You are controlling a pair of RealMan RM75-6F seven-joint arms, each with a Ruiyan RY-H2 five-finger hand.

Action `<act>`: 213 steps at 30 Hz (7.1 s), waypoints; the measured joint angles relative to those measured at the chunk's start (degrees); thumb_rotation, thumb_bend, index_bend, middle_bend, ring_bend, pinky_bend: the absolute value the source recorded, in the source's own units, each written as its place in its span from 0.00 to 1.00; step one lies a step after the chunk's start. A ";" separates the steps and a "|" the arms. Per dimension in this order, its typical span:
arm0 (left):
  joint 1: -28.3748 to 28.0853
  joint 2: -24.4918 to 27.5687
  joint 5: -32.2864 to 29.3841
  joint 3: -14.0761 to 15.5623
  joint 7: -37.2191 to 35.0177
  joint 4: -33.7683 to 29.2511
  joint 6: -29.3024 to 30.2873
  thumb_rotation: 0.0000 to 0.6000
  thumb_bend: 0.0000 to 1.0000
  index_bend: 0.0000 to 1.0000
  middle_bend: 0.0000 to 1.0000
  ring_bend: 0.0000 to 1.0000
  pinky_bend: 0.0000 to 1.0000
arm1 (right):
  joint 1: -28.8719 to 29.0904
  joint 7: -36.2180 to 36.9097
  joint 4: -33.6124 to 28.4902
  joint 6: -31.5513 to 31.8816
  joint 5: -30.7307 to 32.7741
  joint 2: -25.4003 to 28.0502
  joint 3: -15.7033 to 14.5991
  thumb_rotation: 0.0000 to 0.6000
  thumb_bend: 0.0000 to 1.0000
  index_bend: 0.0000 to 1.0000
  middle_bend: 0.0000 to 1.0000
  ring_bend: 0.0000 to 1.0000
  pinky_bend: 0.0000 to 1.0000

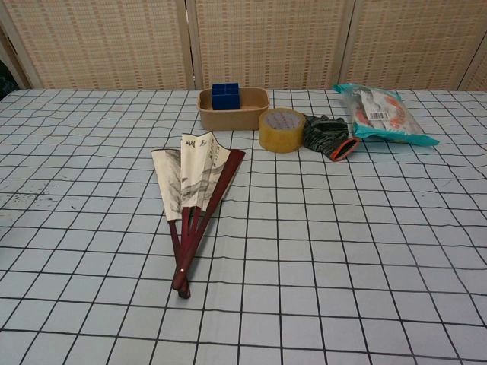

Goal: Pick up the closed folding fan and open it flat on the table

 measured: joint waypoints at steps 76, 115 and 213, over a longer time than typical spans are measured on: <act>-2.72 -1.80 -6.35 -1.16 -4.72 4.26 -7.71 1.00 0.45 0.00 0.00 0.00 0.09 | 48.78 -3.80 49.51 -32.33 18.48 -55.31 20.26 1.00 0.52 0.65 0.06 0.00 0.00; -9.11 -22.39 -9.54 -8.28 -43.31 2.99 -9.10 1.00 0.43 0.18 0.00 0.00 0.09 | 53.46 -7.34 5.84 -29.78 50.16 -43.67 37.36 1.00 0.55 0.74 0.11 0.00 0.00; -5.30 -23.96 -7.49 -3.75 -48.82 28.74 -0.53 1.00 0.48 0.00 0.00 0.00 0.07 | 22.59 -21.69 -14.15 -25.50 27.79 1.18 -5.38 1.00 0.11 0.00 0.00 0.00 0.00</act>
